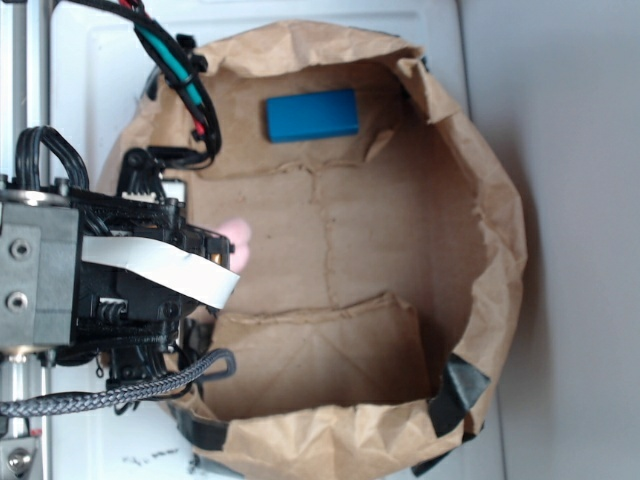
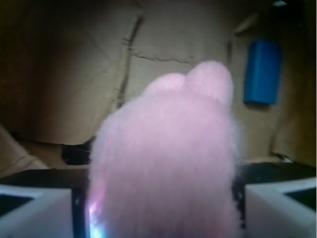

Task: Grab the pink bunny.

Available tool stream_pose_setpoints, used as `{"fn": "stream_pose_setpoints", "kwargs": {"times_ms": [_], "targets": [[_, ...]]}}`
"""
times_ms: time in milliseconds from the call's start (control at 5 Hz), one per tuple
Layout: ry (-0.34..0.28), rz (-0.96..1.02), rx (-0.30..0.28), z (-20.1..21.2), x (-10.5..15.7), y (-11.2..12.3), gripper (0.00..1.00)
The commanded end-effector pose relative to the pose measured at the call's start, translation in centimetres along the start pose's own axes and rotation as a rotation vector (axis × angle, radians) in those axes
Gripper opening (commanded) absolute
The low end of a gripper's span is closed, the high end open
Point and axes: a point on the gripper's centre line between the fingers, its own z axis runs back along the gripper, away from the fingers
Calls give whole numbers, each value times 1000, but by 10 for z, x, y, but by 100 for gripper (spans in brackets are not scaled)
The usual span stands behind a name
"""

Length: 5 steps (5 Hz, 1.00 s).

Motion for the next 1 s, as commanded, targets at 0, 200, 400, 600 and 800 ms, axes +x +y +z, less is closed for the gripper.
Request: {"fn": "stream_pose_setpoints", "kwargs": {"times_ms": [0, 200, 400, 600, 800], "targets": [[-106, 82, 18, 34, 24, -6, 0], [-89, 109, 12, 33, 35, 1, 0], [-98, 125, -7, 35, 41, 5, 0], [-95, 145, -21, 38, 46, 10, 0], [-82, 176, -26, 35, 54, 21, 0]]}}
